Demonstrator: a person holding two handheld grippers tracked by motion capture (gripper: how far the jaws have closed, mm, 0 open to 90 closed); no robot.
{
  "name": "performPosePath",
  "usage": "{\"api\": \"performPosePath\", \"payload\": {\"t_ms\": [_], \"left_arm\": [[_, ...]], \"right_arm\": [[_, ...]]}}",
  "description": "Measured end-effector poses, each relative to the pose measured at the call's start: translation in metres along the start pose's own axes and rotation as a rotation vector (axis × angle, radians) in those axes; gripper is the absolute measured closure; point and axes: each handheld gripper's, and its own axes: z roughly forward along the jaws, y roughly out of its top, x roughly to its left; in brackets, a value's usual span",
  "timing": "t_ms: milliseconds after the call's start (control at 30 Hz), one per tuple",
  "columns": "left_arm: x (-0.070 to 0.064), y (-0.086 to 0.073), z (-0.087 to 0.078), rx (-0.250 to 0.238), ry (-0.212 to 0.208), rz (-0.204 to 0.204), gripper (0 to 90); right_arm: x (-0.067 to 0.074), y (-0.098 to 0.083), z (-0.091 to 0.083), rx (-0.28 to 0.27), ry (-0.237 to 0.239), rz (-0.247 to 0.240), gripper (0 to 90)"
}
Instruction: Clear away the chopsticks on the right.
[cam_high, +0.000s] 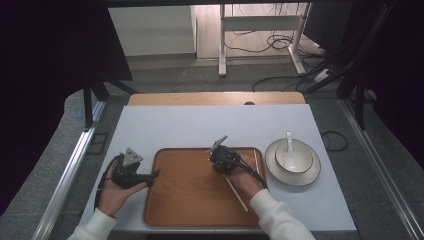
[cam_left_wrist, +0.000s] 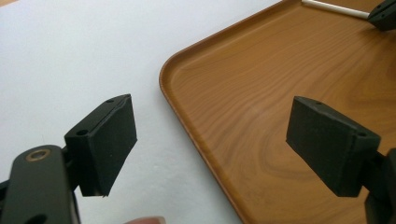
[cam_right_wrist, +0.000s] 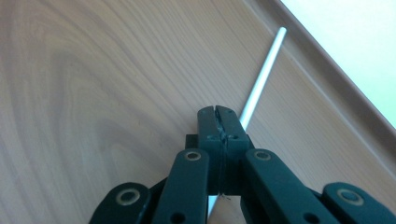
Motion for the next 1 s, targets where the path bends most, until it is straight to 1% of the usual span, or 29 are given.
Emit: {"api": "performPosePath", "payload": {"t_ms": [200,233,267,333,433,533,667,1000], "left_arm": [[0.0,0.0,0.0,0.002,0.002,0.001,15.7],[0.0,0.0,0.0,0.001,0.002,0.001,15.7],[0.001,0.0,0.0,0.001,0.002,0.0,15.8],[0.0,0.0,0.0,0.0,0.002,0.001,15.8],[0.0,0.0,0.0,-0.001,0.002,0.001,15.8],[0.0,0.0,-0.001,-0.001,0.003,0.002,15.8],[0.0,0.001,-0.001,-0.002,0.003,0.001,15.8],[0.001,0.0,-0.001,-0.002,0.004,0.001,15.7]], "right_arm": [[-0.002,-0.003,-0.002,0.008,-0.01,0.008,89.3],[-0.002,-0.004,-0.003,0.013,-0.014,0.016,89.3],[-0.003,-0.005,-0.004,0.015,-0.018,0.011,89.3],[-0.003,-0.008,-0.006,0.02,-0.024,0.024,89.4],[-0.007,-0.013,-0.01,0.022,-0.043,0.022,89.4],[-0.01,-0.018,-0.013,0.028,-0.068,0.031,89.4],[-0.014,-0.024,-0.017,0.034,-0.09,0.048,89.4],[-0.022,-0.036,-0.023,0.047,-0.117,0.074,89.4]]}}
